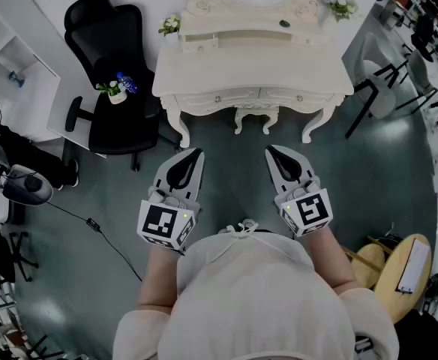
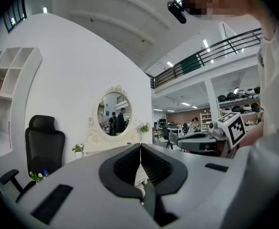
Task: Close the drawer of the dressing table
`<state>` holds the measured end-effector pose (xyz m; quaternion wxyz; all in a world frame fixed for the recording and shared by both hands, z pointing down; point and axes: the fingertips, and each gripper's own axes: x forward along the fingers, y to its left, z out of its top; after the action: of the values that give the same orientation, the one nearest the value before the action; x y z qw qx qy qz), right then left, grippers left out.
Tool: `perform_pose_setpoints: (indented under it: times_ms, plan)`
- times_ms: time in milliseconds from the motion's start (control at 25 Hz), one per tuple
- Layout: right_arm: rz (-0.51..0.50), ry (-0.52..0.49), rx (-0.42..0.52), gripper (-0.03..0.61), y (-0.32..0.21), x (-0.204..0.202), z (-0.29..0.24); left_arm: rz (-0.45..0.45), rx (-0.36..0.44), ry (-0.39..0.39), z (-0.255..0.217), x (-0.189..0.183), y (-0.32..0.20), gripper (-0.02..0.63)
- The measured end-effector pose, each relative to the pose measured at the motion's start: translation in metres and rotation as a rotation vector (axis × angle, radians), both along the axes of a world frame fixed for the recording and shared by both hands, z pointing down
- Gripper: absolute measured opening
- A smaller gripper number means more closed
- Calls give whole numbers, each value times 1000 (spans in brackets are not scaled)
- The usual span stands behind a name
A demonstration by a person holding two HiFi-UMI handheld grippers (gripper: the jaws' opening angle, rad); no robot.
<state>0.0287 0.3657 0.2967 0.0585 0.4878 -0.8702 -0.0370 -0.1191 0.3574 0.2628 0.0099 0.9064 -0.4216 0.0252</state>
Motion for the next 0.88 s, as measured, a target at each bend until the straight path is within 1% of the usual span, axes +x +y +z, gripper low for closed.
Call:
perform_pose_setpoints:
  times_ms: [200,440,560,640,680,760,880]
  plan:
    - [15,1,0,2,-2,3,0,5,2,4,1,2,-2,20]
    - [16,-2,-2,2,-3,-4,0,13,-9,11,3,-4,-5,20]
    - [37,-27,-8,3,-5,-7,2,24,-12,24,8,-9,-7,20]
    - [56,-41,-10,5,-7,-11,4,15,-18,43,10,-15,-10,21]
    - [62,-41,-10,5,-8,-13,4,6,-22,59,10,-19,-12,47]
    - [71,-40,-9,6,-13,-18,6,-3,-30,88,11,-25,-19,313]
    - [76,-45,-16,6,-22,-25,11,-14,-39,77,19,-34,-31,318]
